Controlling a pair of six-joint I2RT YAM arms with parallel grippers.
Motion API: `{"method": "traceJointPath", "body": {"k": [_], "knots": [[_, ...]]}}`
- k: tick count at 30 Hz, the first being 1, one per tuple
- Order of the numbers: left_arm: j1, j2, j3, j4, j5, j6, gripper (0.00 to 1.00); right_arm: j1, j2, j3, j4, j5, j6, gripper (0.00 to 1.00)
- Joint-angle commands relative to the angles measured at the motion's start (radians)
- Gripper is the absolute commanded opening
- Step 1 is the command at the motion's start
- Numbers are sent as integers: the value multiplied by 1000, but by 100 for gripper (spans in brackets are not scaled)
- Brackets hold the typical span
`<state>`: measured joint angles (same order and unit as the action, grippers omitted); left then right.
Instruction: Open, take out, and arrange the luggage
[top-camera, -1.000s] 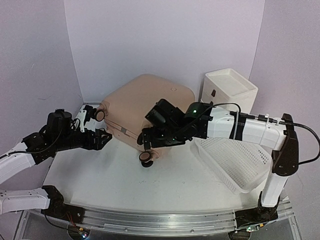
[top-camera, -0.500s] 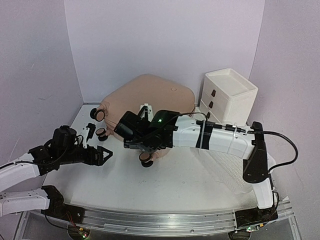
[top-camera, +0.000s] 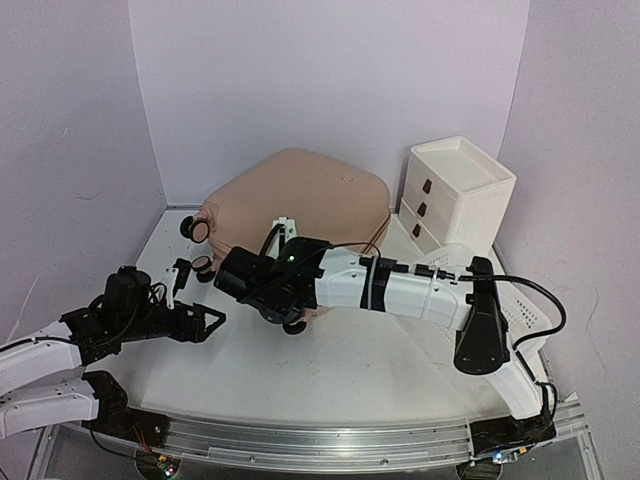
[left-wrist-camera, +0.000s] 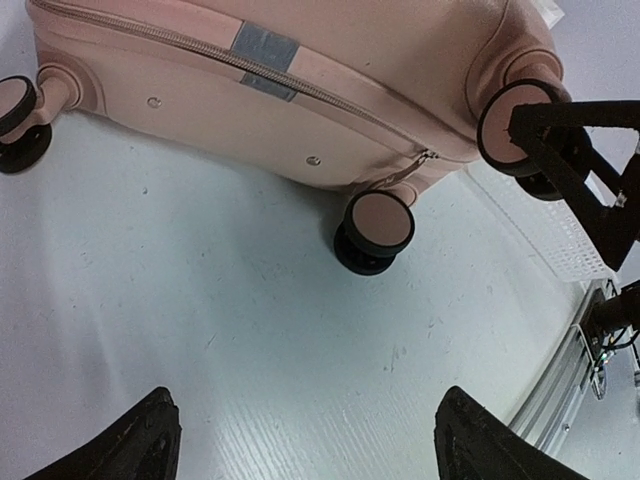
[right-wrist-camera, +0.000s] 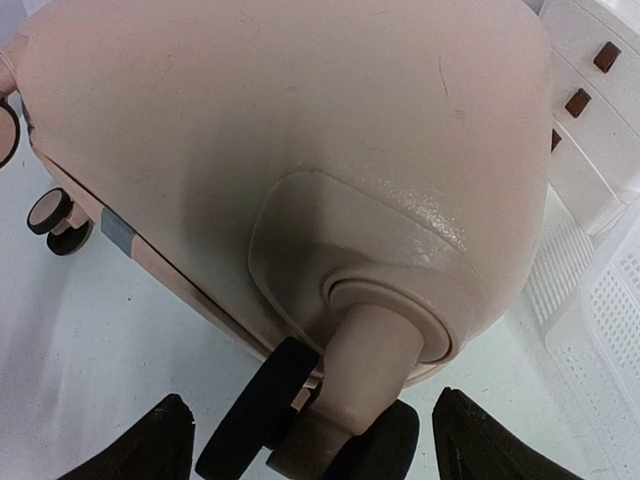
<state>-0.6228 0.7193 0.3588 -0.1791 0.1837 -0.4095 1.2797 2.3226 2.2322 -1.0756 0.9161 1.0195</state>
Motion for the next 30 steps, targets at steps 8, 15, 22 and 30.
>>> {"method": "traceJointPath", "body": {"k": [8,15,22,30], "knots": [[-39,187,-137,701,45,97,83,5,-36,1,-14,7,15,60],[-215,629,-105,1196,-101,231,70,5,-74,-44,22,-17,27,52],[-268,1068,-30,1627,-152,285,62,4,-115,-99,70,-49,28,50],[-282,1121,76,1628,-227,317,60,4,-158,-159,115,-64,24,50]]}}
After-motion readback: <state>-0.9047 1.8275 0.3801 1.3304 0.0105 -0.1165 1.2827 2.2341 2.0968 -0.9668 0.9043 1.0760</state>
